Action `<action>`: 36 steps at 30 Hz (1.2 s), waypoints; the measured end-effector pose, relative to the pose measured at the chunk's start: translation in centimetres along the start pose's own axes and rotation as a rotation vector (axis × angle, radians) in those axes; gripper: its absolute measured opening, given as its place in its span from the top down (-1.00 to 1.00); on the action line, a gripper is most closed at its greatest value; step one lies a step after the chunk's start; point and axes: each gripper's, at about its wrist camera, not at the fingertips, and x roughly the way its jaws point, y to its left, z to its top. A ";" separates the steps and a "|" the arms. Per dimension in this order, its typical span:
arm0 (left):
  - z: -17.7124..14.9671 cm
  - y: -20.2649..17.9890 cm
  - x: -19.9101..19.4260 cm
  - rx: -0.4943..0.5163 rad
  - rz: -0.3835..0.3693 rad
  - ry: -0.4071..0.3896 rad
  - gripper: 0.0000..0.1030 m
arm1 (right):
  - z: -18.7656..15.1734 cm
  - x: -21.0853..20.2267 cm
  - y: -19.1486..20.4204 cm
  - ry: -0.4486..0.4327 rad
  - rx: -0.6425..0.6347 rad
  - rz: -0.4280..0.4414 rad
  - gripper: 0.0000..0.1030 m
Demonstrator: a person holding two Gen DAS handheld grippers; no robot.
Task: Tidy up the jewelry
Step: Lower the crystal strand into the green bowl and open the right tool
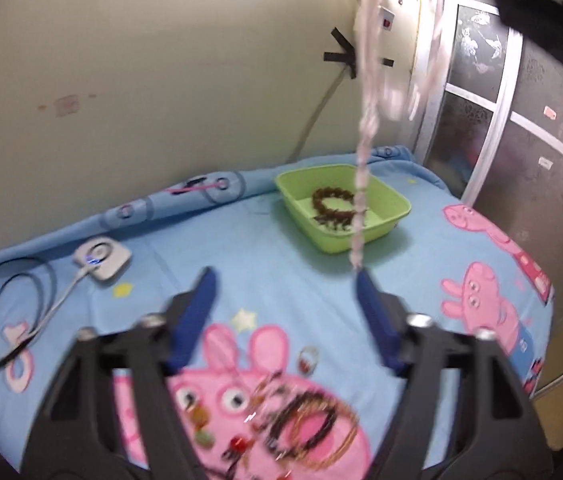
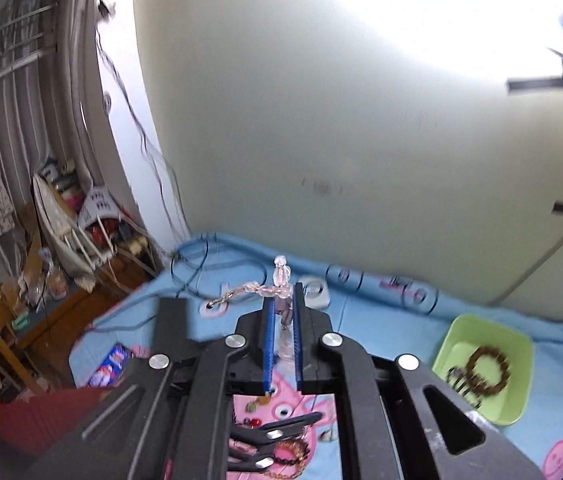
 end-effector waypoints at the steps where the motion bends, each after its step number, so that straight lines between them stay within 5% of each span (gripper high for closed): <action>1: 0.9 -0.3 0.5 -0.001 -0.019 0.004 0.10 | 0.5 -0.7 -0.4 -0.016 0.002 -0.011 1.00; 5: 4.5 -1.7 1.5 0.017 -0.069 -0.022 0.53 | 2.3 -3.0 -3.0 -0.066 0.035 -0.062 1.00; 12: 10.2 -3.6 5.7 -0.008 -0.107 -0.008 0.56 | 2.8 -3.6 -10.1 -0.062 0.135 -0.137 1.00; 20: 10.8 -3.4 15.9 -0.065 -0.070 0.126 0.56 | -1.7 2.7 -19.3 0.081 0.284 -0.185 1.00; 25: 8.7 -1.3 20.4 -0.130 -0.039 0.286 0.56 | -6.6 9.8 -24.8 0.267 0.408 -0.238 0.88; 29: 8.1 0.0 17.5 -0.096 -0.027 0.266 0.56 | -9.8 12.8 -26.4 0.418 0.467 -0.252 0.82; 36: 5.9 4.6 5.8 -0.071 0.106 0.177 0.55 | -7.4 5.6 -20.1 0.194 0.368 -0.164 0.82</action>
